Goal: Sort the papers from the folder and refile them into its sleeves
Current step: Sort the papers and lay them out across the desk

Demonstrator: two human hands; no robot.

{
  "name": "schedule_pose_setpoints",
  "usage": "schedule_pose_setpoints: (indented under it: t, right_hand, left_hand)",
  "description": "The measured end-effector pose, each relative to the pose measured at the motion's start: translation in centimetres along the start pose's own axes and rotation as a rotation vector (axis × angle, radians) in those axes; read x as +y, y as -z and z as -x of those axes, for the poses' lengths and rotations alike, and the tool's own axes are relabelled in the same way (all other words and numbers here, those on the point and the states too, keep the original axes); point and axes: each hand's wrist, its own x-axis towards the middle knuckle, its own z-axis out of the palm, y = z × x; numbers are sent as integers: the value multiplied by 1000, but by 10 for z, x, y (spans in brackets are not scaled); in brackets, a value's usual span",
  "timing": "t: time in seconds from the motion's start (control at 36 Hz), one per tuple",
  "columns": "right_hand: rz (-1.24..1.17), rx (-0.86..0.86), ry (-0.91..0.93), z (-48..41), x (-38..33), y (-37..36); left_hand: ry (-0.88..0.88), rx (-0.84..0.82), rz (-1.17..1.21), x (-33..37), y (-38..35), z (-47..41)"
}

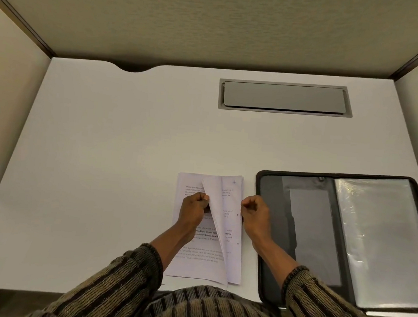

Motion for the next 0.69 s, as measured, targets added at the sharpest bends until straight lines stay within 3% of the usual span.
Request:
schedule_pose_setpoints:
  t: [0.28, 0.69]
  right_hand:
    - [-129, -5, -74, 2, -2, -1]
    - [-80, 13, -67, -1, -3, 0]
  left_hand:
    - [-9, 2, -35, -1, 1, 1]
    - [-44, -15, 11, 0, 0, 5]
